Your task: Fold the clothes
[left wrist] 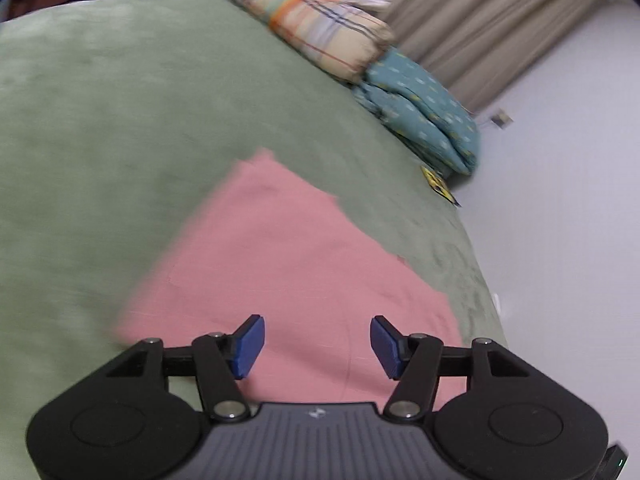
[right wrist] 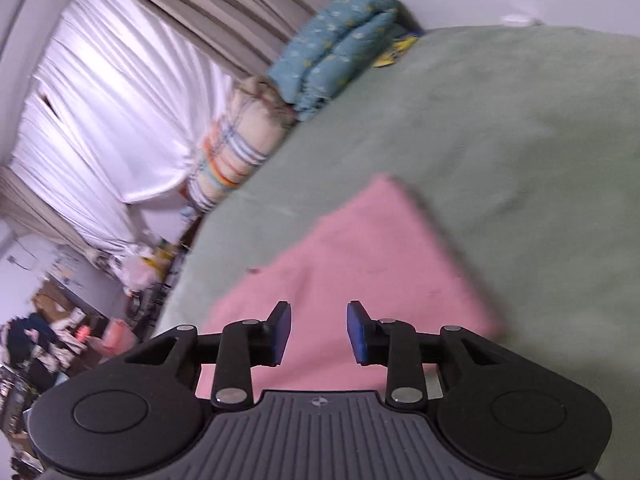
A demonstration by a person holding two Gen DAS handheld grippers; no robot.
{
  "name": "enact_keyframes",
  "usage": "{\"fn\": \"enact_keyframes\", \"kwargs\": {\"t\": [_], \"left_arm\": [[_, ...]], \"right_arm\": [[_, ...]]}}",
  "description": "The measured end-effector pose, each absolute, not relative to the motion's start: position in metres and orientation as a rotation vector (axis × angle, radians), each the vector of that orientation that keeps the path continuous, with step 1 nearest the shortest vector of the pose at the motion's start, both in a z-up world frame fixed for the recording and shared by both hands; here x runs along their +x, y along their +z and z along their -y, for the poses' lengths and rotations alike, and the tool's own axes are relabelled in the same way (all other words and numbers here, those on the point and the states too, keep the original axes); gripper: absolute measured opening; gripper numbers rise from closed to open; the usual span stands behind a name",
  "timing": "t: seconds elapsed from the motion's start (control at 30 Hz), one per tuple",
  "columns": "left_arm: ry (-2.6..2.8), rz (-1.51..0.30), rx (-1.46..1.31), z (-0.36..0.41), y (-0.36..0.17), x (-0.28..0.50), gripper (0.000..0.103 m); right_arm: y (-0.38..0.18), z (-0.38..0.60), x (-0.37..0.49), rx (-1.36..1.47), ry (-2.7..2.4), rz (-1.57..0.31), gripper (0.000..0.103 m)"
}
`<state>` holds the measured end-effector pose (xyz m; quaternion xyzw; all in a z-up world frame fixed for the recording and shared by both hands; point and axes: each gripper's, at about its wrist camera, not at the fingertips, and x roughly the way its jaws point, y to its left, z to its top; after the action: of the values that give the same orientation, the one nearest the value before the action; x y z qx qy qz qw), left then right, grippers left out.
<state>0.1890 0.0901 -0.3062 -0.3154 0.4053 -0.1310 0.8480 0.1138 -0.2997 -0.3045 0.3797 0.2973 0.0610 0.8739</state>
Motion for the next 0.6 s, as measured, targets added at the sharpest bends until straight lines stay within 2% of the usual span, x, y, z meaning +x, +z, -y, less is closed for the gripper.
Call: {"fn": "enact_keyframes", "kwargs": {"t": [0.13,0.2,0.27,0.4,0.5,0.6], "left_arm": [[-0.207,-0.89,-0.654,-0.065,-0.342,0.188,0.054],[-0.221,-0.841,-0.639,-0.067,-0.35,0.176,0.051],[-0.266,-0.816,-0.501,-0.062,-0.349,0.161,0.05],[-0.257,-0.819,-0.368,-0.05,-0.344,0.139,0.05],[-0.234,-0.78,-0.328,-0.044,-0.335,0.13,0.05],[-0.211,-0.712,-0.232,-0.031,-0.32,0.127,0.051]], "right_arm": [[-0.334,0.249,0.135,0.669,0.054,-0.701,0.029],[-0.354,0.226,0.127,0.505,0.003,-0.741,0.022],[-0.357,0.214,0.113,0.379,0.017,-0.702,0.022],[-0.35,0.195,0.095,0.233,0.032,-0.701,0.022],[-0.334,0.193,0.087,0.229,0.024,-0.723,0.022],[-0.32,0.176,0.091,0.166,0.057,-0.636,0.024]]}}
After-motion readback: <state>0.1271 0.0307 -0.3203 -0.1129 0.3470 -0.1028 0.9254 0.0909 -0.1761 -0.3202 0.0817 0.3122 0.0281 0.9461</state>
